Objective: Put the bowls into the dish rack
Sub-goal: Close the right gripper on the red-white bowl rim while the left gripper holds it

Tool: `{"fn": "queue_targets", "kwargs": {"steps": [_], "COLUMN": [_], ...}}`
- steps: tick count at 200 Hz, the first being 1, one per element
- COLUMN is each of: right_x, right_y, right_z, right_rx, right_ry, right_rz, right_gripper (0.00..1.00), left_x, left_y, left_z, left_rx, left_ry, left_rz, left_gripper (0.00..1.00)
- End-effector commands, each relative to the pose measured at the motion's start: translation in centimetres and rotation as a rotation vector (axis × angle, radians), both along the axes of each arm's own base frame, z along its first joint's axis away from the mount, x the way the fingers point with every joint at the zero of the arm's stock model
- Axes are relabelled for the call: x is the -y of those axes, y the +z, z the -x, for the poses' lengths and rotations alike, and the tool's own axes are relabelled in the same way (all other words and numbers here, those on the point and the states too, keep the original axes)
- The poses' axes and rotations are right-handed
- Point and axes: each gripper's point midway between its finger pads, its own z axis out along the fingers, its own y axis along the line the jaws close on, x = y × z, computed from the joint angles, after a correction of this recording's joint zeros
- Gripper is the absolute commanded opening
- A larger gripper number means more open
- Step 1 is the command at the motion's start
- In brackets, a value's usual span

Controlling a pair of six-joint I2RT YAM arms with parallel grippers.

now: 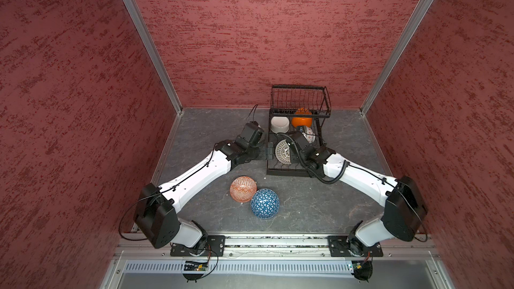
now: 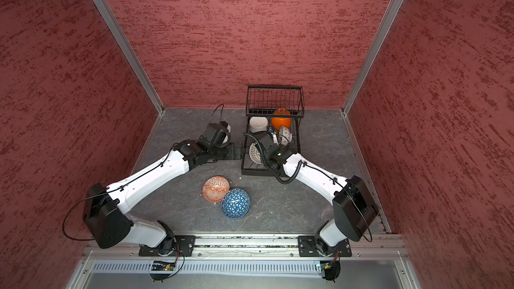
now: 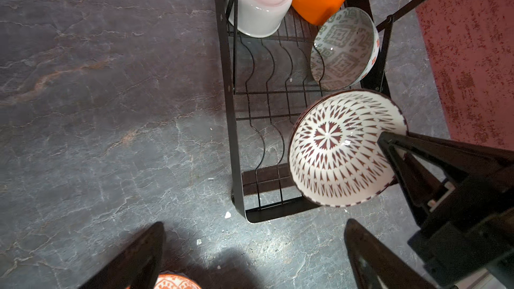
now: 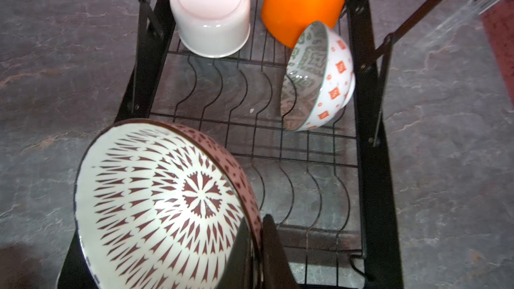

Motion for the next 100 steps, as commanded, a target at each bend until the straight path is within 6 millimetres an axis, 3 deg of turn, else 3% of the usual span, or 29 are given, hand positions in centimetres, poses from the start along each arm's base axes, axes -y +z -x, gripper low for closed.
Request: {"fn": "queue_targets", "kwargs": {"steps": [1, 43, 100], "right_x": [0.9, 1.8, 1.2], "right_y": [3.3, 3.5, 3.1], "right_z": [-2.3, -4.4, -6.8], "right_rx": [0.154, 0.23, 0.309], "right_ry": [-0.084, -0.138, -0.134], "right_rz": [0.054, 0.212, 0.347], "right_gripper": [0.0, 0.0, 0.0], "left_x": [-0.9, -2.5, -5.1], "left_y": [0.1, 0.3, 0.1], "left_z": [0.0, 0.7, 1.4], "left_rx": [0.014, 0.019, 0.021], "left_ry": [0.027, 0.054, 0.103], "left_rz": [0.021, 0.074, 0.084], "left_gripper": [1.0, 1.0, 0.99]}}
